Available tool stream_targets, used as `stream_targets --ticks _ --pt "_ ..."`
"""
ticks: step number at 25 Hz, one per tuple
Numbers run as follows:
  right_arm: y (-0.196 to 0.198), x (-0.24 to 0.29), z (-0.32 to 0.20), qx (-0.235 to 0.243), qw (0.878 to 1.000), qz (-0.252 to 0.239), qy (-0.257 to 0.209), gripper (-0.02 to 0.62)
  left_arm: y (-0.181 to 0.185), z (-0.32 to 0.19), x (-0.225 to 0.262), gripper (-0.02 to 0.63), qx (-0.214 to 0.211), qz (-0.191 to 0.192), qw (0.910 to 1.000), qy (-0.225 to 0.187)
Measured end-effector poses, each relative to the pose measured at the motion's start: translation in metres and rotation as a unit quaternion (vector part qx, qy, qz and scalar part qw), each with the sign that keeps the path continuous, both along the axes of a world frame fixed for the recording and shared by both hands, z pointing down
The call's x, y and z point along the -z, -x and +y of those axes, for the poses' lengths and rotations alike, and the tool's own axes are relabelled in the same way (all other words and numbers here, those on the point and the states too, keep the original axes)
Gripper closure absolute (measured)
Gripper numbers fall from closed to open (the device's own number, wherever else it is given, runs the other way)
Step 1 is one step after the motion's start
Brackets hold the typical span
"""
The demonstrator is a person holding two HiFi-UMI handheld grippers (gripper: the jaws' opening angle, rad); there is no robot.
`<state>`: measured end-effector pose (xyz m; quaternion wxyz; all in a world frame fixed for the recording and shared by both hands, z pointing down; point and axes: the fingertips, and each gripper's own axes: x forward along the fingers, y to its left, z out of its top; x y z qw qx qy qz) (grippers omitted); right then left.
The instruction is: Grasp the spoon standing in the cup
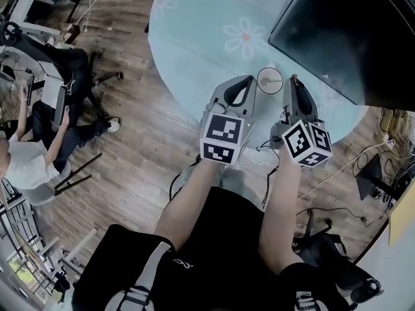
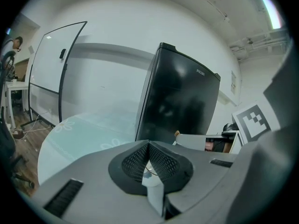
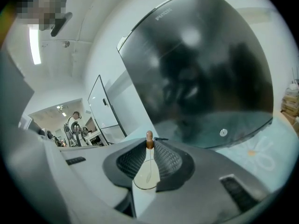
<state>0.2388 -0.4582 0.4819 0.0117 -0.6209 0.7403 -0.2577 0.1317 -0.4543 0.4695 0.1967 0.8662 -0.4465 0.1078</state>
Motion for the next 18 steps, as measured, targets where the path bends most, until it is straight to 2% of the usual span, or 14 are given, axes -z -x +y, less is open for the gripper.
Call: stream_targets --ticks 18 --pt "0.005 0.094 0.028 0.023 0.994 0.022 -0.109 0.541 0.004 0.023 0.072 0.592 0.004 0.018 0.9964 -0.083"
